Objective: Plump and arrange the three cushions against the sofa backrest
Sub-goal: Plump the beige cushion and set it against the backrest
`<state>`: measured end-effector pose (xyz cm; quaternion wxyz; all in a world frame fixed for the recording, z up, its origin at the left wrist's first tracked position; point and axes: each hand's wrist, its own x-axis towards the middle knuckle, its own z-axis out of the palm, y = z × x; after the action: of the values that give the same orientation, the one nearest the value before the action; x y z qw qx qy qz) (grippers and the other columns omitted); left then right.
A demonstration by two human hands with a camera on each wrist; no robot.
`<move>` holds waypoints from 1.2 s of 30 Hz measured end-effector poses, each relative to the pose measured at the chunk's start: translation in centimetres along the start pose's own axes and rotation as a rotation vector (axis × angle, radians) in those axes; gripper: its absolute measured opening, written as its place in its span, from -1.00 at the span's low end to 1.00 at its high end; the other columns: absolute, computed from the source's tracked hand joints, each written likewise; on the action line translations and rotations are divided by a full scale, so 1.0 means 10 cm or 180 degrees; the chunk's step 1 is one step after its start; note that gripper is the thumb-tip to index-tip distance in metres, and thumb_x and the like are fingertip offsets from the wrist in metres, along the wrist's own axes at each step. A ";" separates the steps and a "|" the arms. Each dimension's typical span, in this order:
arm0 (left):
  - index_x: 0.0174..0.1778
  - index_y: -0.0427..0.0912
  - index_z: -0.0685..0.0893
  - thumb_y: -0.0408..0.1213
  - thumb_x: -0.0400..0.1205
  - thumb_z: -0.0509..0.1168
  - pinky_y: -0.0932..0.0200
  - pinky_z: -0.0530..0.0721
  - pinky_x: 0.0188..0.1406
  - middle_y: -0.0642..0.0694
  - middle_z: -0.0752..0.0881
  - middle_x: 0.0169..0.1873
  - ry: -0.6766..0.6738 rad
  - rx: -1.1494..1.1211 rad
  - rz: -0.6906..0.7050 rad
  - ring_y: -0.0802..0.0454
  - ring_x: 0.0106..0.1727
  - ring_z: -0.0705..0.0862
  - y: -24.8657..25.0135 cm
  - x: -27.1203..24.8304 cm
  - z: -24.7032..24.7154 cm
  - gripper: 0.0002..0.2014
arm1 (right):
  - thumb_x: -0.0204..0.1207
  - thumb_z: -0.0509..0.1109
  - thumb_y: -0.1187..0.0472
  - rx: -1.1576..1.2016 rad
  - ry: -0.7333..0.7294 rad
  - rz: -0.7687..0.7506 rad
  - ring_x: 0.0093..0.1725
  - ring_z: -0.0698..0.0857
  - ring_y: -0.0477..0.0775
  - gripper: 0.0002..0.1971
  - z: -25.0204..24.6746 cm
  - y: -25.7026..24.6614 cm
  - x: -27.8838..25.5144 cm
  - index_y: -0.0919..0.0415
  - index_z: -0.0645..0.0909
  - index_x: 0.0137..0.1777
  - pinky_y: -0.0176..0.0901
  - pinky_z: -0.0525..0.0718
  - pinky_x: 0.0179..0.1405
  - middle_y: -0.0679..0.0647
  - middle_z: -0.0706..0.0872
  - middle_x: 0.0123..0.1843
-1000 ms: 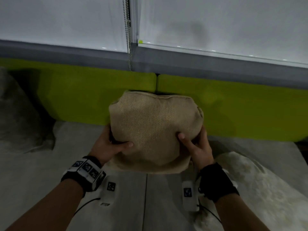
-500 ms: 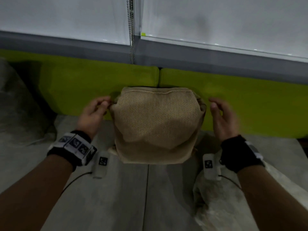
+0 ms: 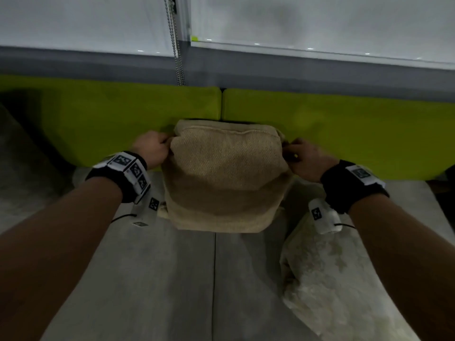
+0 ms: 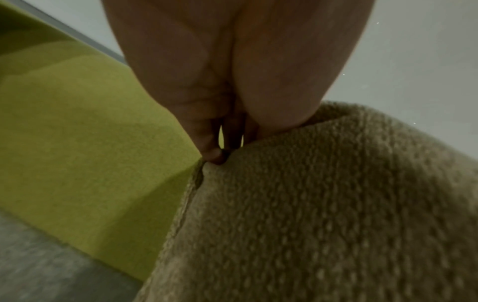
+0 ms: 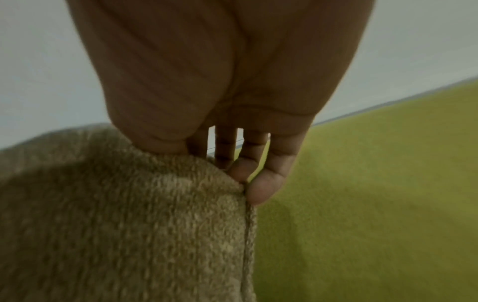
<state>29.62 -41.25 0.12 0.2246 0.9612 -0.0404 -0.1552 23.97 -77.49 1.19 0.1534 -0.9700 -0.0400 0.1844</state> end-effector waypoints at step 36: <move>-0.22 0.02 0.60 0.02 0.42 0.31 -0.14 0.56 0.00 -0.15 0.69 -0.18 0.0225 -0.1942 -0.0025 -0.14 -0.06 0.62 0.22 -0.12 -0.07 -0.83 | 0.34 0.66 0.02 0.2580 0.2672 0.0537 -0.14 0.68 0.06 -0.65 0.03 0.24 0.10 -0.22 0.53 -0.05 0.11 0.78 -0.06 -0.11 0.63 -0.21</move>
<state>28.65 -42.80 2.03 0.5035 0.8543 0.0197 -0.1275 24.80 -79.55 -0.20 0.4994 -0.8238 0.1751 -0.2031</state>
